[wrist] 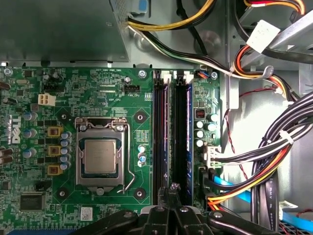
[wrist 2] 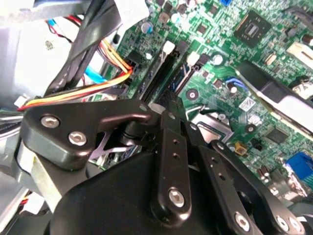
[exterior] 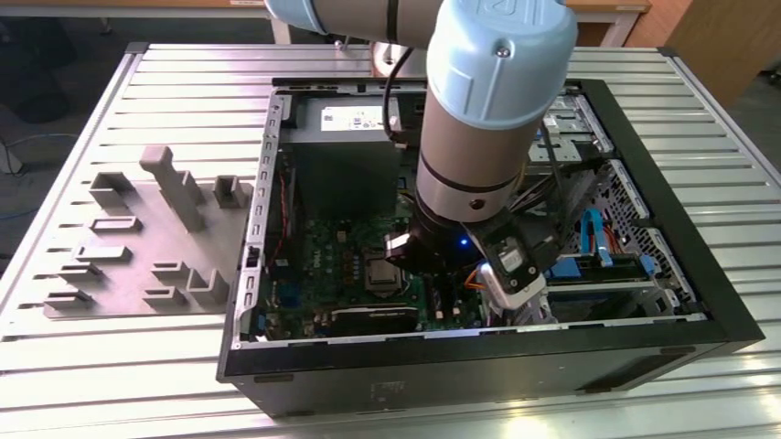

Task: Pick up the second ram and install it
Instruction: 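Press down the second ram until it locks into place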

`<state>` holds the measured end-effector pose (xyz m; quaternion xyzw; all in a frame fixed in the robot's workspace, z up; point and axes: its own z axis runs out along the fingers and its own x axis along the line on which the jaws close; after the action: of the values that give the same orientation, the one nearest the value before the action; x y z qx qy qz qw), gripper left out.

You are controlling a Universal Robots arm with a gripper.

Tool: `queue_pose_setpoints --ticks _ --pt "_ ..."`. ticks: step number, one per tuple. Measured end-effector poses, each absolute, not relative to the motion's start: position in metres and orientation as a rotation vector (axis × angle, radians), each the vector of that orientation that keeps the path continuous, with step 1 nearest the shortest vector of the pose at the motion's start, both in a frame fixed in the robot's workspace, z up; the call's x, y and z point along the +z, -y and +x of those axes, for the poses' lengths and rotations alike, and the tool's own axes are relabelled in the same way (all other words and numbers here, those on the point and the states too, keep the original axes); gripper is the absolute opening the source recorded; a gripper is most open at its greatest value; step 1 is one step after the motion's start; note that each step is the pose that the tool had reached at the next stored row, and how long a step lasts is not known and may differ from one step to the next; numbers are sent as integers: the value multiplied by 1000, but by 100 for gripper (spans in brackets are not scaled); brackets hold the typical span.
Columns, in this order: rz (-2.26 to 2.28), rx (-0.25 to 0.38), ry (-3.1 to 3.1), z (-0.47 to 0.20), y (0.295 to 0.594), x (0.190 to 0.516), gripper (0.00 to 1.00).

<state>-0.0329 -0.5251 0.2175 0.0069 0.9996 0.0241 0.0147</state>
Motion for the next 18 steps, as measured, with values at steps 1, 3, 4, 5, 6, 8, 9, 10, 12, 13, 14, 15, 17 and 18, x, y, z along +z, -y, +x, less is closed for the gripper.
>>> queue_pose_setpoints --ticks 1,3,4,5,6,8,9,10,12,13,14,15,17,18 --pt "21 75 -3111 -33 525 217 11" --pt "22 76 -3111 -33 525 217 11" --pt "22 76 -3111 -33 525 217 11" --pt "22 76 -3111 -33 525 217 11" --pt "21 76 -3111 -33 525 217 11" --pt "21 76 -3111 -33 525 217 11" --pt "22 76 -3111 -33 525 217 11" --pt "21 76 -3111 -33 525 217 11" --pt "22 77 -3111 -33 525 217 11" --pt "21 79 -3111 -33 525 218 11" --pt "21 80 -3110 -33 525 220 11" --pt "22 78 -3111 -33 525 223 11" --pt "22 77 -3111 -33 525 228 11" --pt "22 77 -3111 -33 525 230 11"
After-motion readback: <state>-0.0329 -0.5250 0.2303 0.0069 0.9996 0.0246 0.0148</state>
